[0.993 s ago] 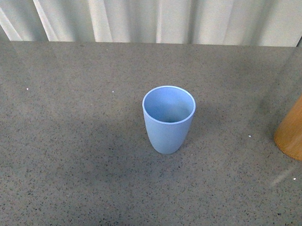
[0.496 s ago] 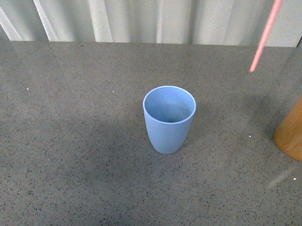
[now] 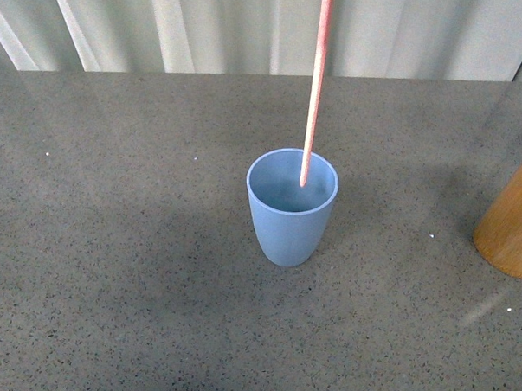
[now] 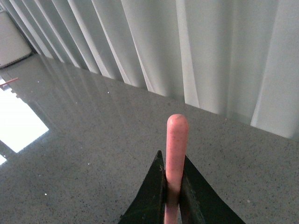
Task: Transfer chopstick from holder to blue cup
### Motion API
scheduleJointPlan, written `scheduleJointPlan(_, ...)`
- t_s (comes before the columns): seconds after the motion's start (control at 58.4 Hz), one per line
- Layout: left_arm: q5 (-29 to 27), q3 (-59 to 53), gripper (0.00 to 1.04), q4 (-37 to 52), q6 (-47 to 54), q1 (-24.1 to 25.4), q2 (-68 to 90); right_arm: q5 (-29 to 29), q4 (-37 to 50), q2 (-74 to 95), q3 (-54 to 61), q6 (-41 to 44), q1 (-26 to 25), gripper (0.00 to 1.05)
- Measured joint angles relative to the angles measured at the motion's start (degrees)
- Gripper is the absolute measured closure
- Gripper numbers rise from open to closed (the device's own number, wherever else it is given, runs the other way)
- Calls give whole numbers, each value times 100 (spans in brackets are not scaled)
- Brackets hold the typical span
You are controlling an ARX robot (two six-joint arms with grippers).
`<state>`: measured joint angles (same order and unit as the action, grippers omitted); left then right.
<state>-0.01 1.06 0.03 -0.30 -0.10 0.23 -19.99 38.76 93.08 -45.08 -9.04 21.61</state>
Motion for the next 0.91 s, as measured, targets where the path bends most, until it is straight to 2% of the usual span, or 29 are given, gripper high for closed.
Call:
scheduleJointPlan(0.137, 0, 0, 101, 0, 0, 0, 0, 9, 61, 219, 11, 50, 92, 101)
scheduleJointPlan(0.308, 0, 0, 101, 0, 0, 0, -2, 24, 72, 116, 240, 66, 46, 71)
scheduleJointPlan(0.445, 0, 0, 101, 0, 0, 0, 0, 116, 66, -315, 546, 35, -216, 48)
scheduleJointPlan(0.565, 0, 0, 101, 0, 0, 0, -2, 446, -17, -966, 833, 81, -588, 27)
scheduleJointPlan(0.582, 2, 0, 101, 0, 0, 0, -2, 577, 9, -1027, 872, 109, -597, 27)
scheduleJointPlan(0.616, 0, 0, 101, 0, 0, 0, -2, 1469, 291, -1311, 1115, 319, -643, 32)
scheduleJointPlan(0.668, 9, 0, 101, 0, 2, 0, -2, 2389, 280, -1821, 1469, 538, -811, 41)
scheduleJointPlan(0.702, 2, 0, 101, 0, 0, 0, -2, 2662, 120, -2210, 1707, 636, -957, 46)
scheduleJointPlan(0.753, -17, 0, 101, 0, 2, 0, -2, 2798, -129, -3077, 2247, 752, -1287, 59)
scheduleJointPlan(0.907, 7, 0, 101, 0, 2, 0, -2, 2627, -101, -3945, 2863, 841, -1515, 85)
